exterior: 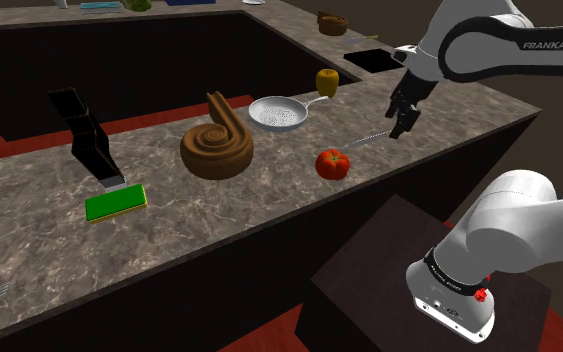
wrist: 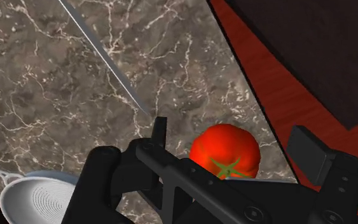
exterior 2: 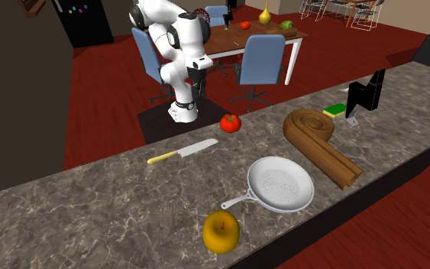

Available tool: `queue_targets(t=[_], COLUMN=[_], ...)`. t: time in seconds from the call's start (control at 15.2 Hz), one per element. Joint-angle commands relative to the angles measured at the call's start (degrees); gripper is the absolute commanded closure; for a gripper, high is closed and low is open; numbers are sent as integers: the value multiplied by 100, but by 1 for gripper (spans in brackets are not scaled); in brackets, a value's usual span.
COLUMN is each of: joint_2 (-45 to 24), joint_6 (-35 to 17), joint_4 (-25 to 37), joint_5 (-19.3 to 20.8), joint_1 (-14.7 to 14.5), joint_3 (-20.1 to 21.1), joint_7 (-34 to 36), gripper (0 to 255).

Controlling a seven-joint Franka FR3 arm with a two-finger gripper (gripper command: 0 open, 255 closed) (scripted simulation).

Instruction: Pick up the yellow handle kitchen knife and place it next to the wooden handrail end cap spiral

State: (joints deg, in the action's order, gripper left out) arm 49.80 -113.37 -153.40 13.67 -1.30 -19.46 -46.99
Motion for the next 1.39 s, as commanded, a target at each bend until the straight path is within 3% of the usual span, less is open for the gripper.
queue_targets(t=[0.0,0.33,0.59,0.79,0.99,1.32], joint_2=[-152,-910,-1716,-2408,-3110,-3574], joint_6=[-258,-1051,-1721,-2218,-2648,-3143], joint_4=[-61,58,362,689,1043,949], joint_5=[272,786,949,828,435,51], joint_1=[-3,-199,-592,-1075,-1710,-2060], joint_3=[-364,-1317,-2150,-2854,-3609,-4001], joint_7=[-605,-2004,-3159,-4108,-5103,-5389], gripper=[0,0,0,0,0,0])
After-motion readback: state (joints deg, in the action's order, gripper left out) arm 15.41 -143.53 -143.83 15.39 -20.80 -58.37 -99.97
